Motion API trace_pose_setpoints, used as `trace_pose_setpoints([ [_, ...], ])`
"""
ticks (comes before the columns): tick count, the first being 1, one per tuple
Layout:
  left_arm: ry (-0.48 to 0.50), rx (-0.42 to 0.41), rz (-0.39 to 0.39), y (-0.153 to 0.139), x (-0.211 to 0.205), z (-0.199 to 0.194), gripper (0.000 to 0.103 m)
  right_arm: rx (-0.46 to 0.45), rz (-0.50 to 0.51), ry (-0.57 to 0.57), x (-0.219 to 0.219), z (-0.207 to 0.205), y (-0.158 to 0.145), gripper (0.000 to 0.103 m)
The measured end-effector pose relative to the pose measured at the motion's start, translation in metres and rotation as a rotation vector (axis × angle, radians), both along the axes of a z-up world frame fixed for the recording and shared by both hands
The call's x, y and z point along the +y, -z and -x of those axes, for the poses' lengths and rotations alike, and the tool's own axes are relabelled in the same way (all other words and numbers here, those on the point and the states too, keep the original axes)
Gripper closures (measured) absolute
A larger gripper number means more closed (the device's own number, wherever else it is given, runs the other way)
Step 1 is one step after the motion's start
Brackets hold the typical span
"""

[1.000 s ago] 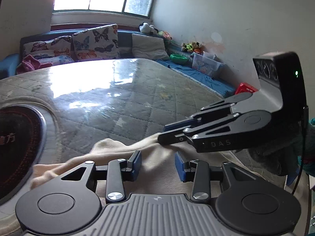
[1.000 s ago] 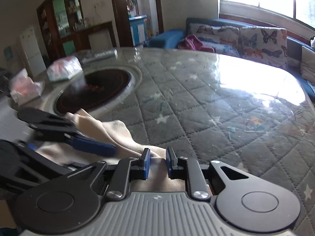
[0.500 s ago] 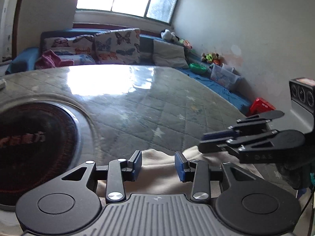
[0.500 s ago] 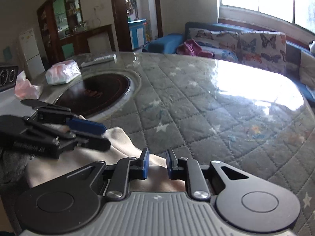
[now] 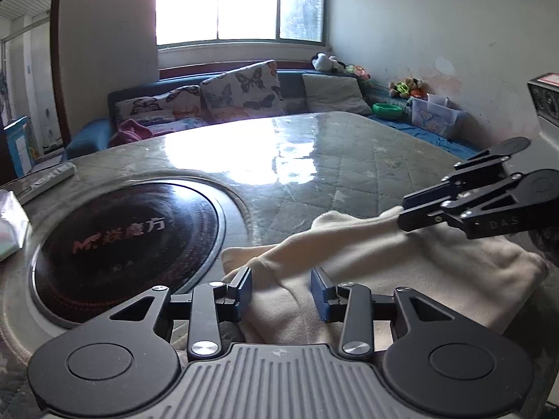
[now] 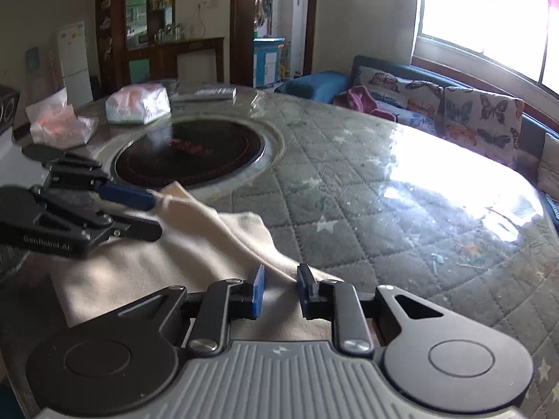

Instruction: Fold clothes

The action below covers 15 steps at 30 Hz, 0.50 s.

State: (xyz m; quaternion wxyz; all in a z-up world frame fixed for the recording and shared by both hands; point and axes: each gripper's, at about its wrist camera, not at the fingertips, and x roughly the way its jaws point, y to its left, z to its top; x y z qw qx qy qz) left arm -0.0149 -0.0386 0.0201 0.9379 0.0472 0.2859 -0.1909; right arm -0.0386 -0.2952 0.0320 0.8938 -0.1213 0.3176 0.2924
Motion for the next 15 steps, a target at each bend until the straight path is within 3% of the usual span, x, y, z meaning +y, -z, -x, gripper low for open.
trace_pose_setpoints([
  [4,-0.032,-0.024,-0.003,-0.001,0.006,0.008,0.063,-0.021,-0.014,-0.007,-0.005,0.018,-0.009,0.072],
  [10,-0.077,-0.017,-0.038,0.007,0.009,0.013,0.063,0.012,-0.001,-0.014,-0.012,0.047,-0.001,0.068],
  [15,-0.048,-0.094,-0.053,-0.010,-0.001,0.037,0.063,-0.023,-0.006,-0.059,-0.003,0.071,-0.006,0.064],
])
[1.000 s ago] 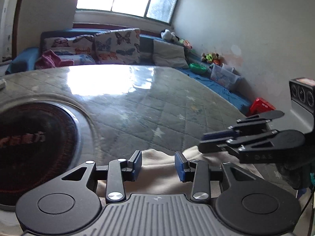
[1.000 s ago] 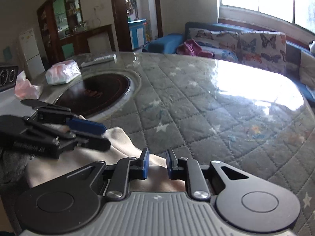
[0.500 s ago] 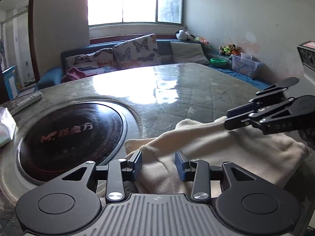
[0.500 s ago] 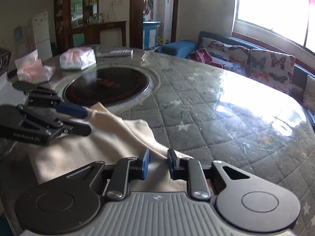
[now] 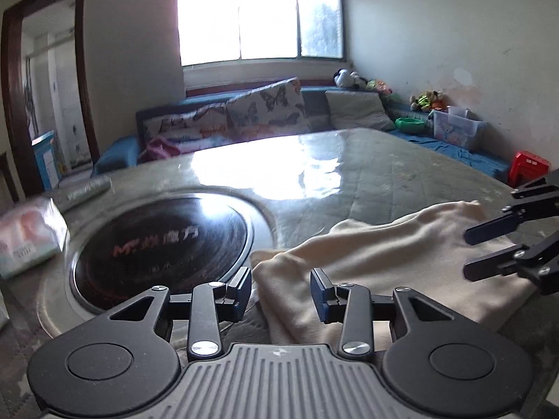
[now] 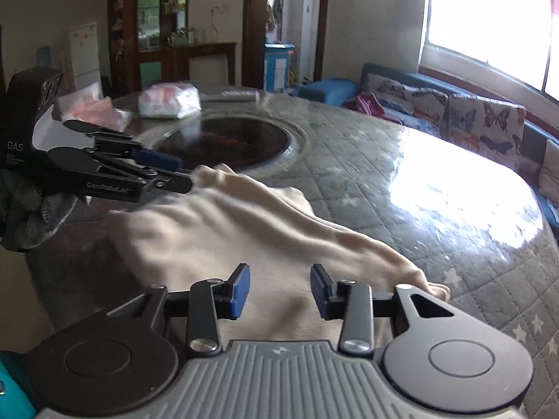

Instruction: Fold clothes

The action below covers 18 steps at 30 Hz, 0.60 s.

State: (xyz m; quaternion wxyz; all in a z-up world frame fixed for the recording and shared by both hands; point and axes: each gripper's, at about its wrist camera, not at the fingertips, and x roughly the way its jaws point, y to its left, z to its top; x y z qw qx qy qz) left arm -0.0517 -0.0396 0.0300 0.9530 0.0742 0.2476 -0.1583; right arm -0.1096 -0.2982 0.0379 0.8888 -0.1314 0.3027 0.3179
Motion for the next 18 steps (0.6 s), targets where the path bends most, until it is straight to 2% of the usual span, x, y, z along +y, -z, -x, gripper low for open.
trace_pose_setpoints([
  [5,0.074,0.005,-0.028,0.007,-0.019,0.018,0.063,-0.024,0.007,-0.076,0.020,0.016,0.002,0.063],
  [10,0.069,0.019,-0.039,0.023,-0.018,0.024,0.063,-0.033,0.062,-0.120,0.031,0.030,0.014,0.062],
  [16,0.056,0.019,-0.023,0.023,-0.016,0.024,0.061,-0.031,0.004,-0.077,0.010,0.044,0.003,0.062],
  [18,0.054,0.022,-0.015,0.024,-0.014,0.023,0.060,0.012,-0.017,-0.037,-0.004,0.044,0.005,0.062],
])
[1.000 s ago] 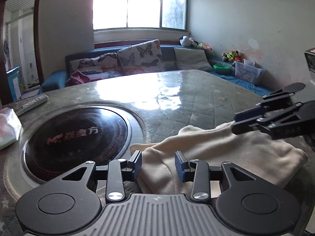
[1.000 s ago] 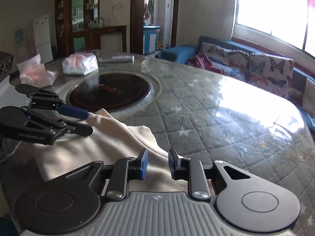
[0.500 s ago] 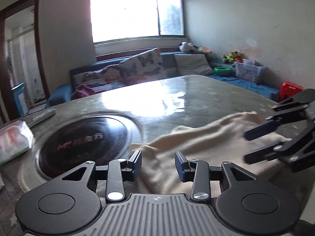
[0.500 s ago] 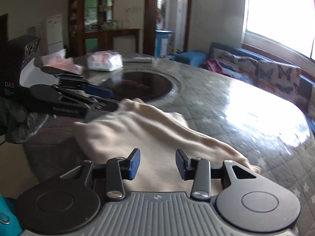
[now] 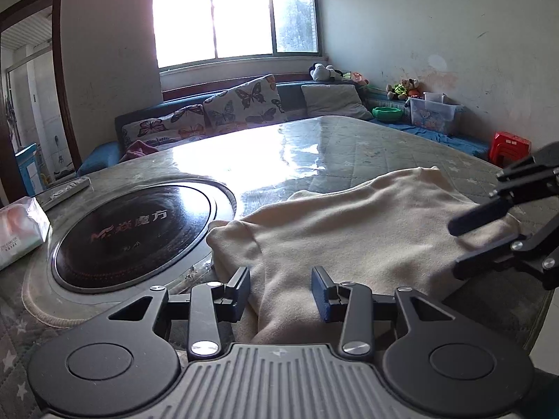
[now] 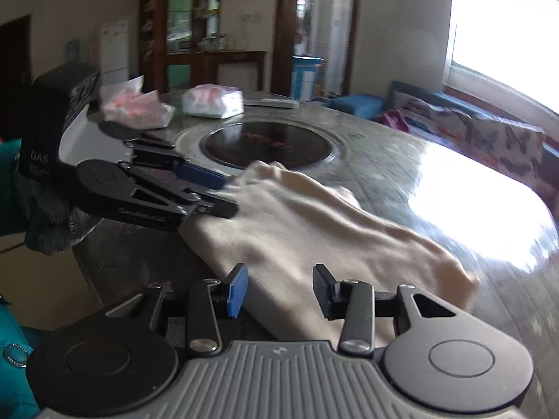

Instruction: Fold clothes

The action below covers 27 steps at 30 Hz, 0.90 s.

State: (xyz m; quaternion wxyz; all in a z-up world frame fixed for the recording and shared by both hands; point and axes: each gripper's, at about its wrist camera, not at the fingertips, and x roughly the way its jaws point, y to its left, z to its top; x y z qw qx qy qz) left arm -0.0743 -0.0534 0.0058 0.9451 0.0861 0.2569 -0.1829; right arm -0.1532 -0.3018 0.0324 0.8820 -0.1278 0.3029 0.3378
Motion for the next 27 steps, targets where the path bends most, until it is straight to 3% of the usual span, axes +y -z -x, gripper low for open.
trace_pose_setpoints([
  [10,-0.022,0.013,0.021,0.001,0.004,0.001,0.055,0.121,-0.086,0.186,-0.057,0.007,0.010,0.062],
  [14,-0.032,0.016,0.028,0.002,0.006,0.001,0.050,0.116,-0.090,0.180,-0.066,0.010,0.007,0.062],
  [18,-0.045,0.022,0.044,0.003,0.011,0.001,0.046,0.056,-0.113,0.189,-0.066,0.005,-0.001,0.059],
  [27,-0.076,0.045,0.093,0.004,0.019,-0.001,0.035,0.069,-0.155,0.254,-0.073,-0.018,-0.001,0.055],
])
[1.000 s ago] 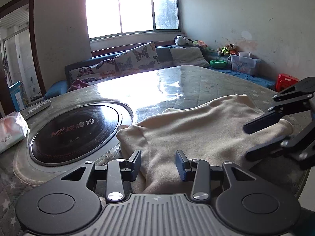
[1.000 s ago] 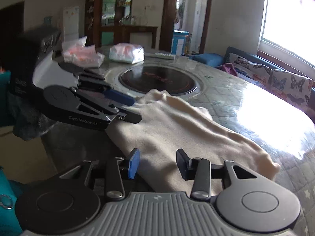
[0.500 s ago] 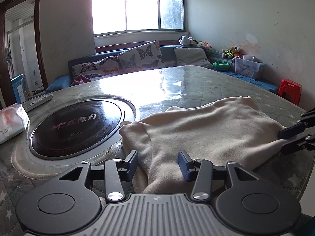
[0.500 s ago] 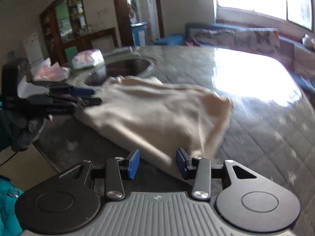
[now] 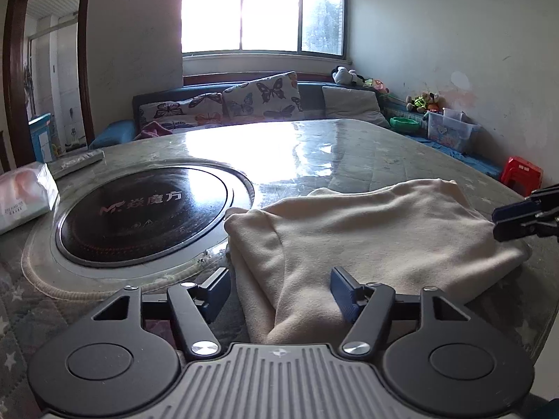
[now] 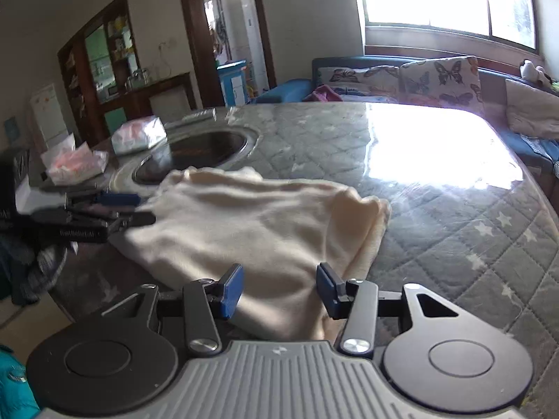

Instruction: Fold clothes

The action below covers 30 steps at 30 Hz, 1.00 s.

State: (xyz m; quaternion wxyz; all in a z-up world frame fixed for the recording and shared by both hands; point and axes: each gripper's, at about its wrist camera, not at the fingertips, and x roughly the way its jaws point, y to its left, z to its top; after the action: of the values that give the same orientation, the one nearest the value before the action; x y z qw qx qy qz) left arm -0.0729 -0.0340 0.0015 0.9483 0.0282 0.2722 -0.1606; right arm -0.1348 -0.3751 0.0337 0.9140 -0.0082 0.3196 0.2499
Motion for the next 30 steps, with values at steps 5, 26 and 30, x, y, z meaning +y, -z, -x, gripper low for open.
trace_pose_setpoints([
  [5,-0.012,0.010,0.023,0.000,0.004,0.000,0.032,-0.017,-0.012,0.002,0.005,-0.031,-0.006,0.054],
  [26,-0.027,0.043,0.071,0.002,0.012,-0.004,0.025,0.059,-0.006,-0.031,0.044,-0.109,0.010,0.055],
  [30,-0.028,0.046,0.074,0.002,0.012,-0.004,0.024,0.069,-0.017,-0.009,0.041,-0.113,0.013,0.054],
])
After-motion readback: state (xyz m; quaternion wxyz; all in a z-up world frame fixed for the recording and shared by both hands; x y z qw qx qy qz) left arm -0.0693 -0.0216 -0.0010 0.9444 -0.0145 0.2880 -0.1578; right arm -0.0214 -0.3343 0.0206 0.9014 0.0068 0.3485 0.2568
